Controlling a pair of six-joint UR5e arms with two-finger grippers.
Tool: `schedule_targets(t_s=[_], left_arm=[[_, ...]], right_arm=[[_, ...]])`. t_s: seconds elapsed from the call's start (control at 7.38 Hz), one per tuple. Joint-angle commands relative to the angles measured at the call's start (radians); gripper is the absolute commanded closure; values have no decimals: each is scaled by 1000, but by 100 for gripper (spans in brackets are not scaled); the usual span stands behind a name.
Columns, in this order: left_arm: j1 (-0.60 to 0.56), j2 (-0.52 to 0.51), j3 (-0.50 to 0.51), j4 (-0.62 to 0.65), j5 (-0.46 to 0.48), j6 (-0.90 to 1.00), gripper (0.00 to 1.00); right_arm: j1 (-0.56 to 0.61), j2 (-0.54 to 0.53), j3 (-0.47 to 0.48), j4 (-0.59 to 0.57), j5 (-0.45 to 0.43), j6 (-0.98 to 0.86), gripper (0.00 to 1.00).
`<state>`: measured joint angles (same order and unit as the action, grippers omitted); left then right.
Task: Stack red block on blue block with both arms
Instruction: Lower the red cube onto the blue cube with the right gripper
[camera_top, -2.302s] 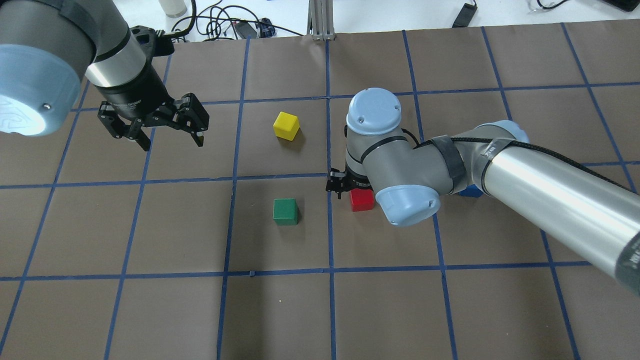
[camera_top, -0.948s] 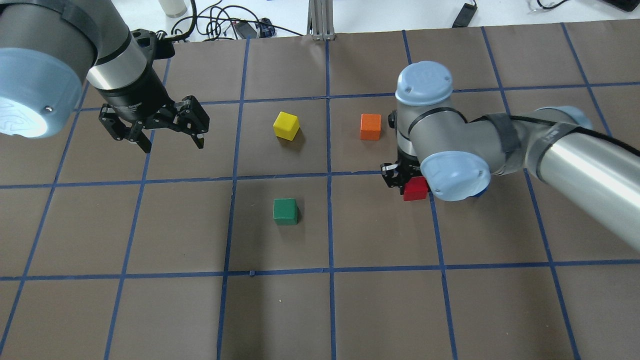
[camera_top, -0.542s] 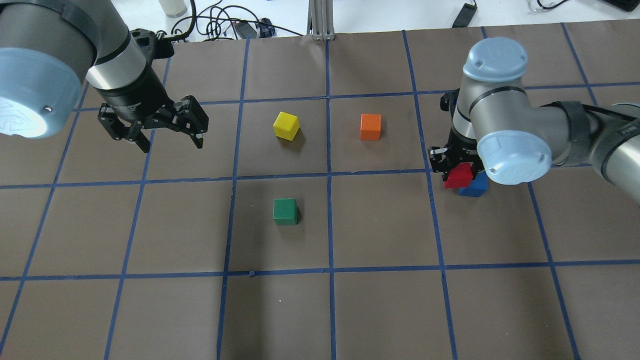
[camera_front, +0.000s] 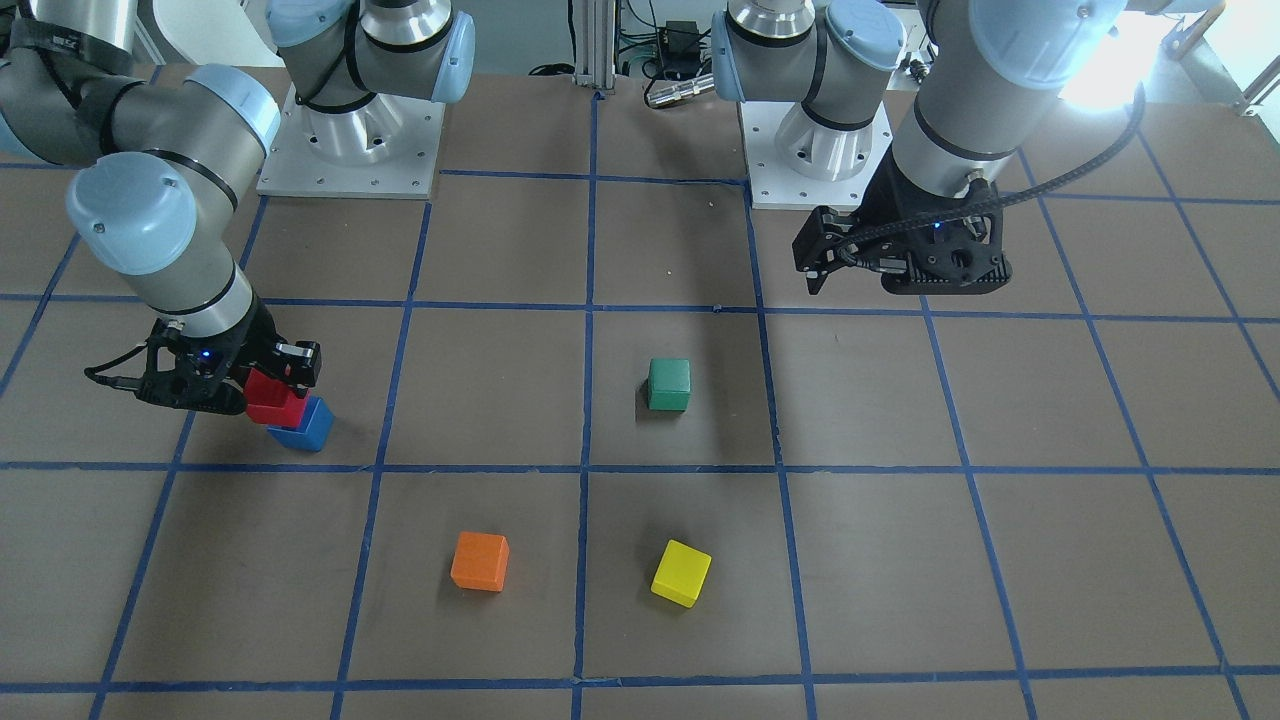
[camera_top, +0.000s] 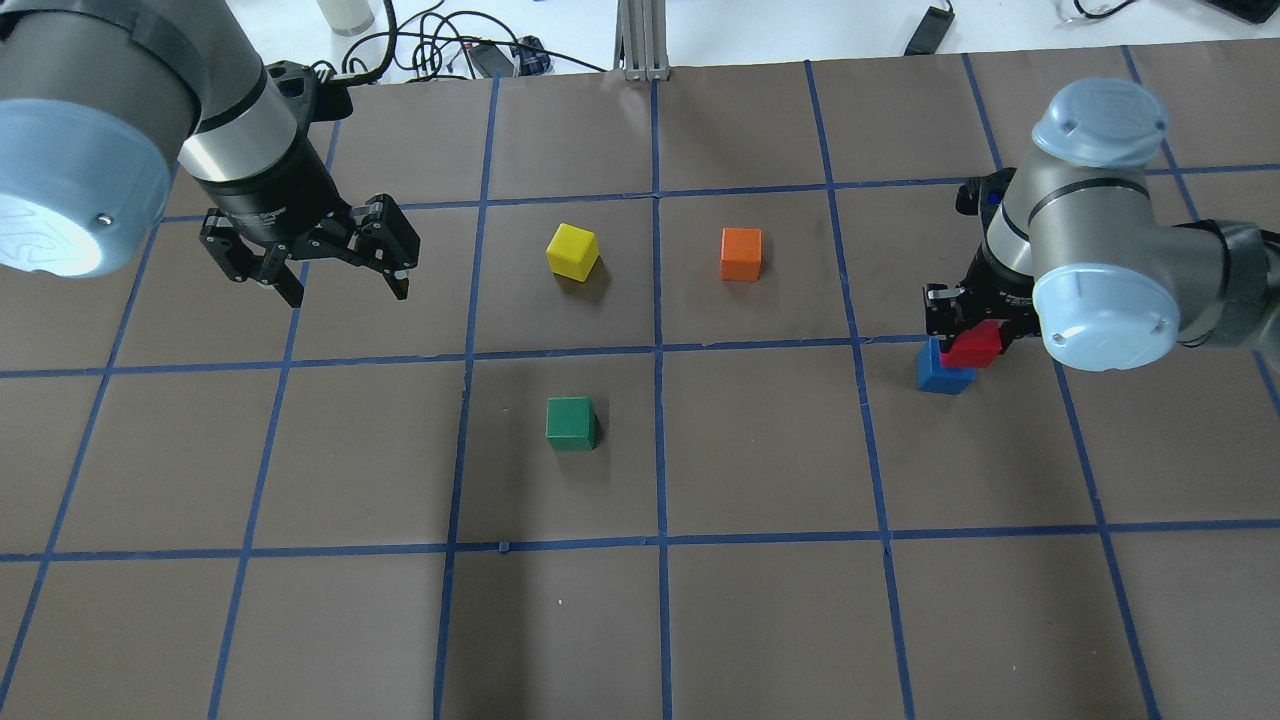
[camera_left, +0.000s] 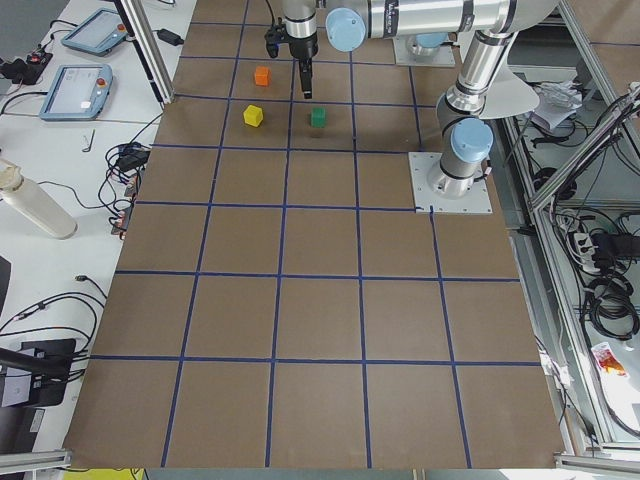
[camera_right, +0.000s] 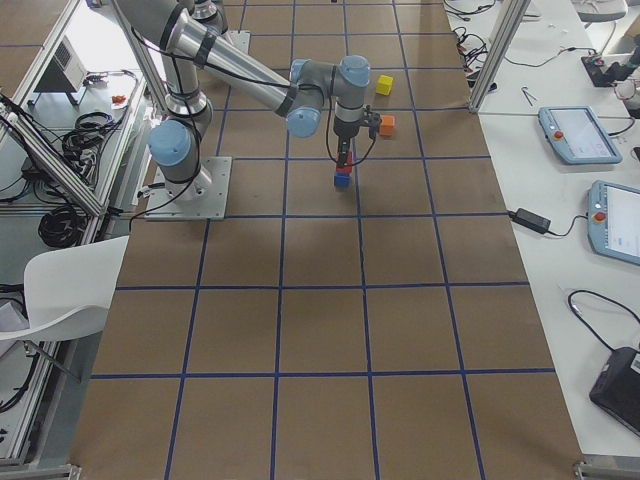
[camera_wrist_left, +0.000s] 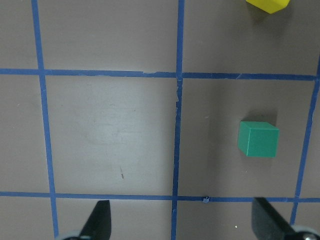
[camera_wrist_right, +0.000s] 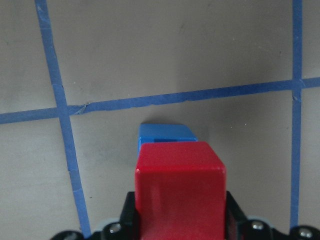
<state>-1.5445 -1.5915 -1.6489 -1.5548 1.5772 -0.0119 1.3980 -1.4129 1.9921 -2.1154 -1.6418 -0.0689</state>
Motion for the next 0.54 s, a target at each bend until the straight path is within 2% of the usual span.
schedule_targets(t_s=[0.0,0.14,0.41], left_arm=[[0,-1,0,1,-3,0,0],[0,-2,0,1,-3,0,0],[-2,-7,0,1,-9,-2,0]], right_arm=[[-5,5,5,-5,2,-6,93],[-4,5,7,-5,5,-6,91],[-4,17,8,-5,5,-6,81]])
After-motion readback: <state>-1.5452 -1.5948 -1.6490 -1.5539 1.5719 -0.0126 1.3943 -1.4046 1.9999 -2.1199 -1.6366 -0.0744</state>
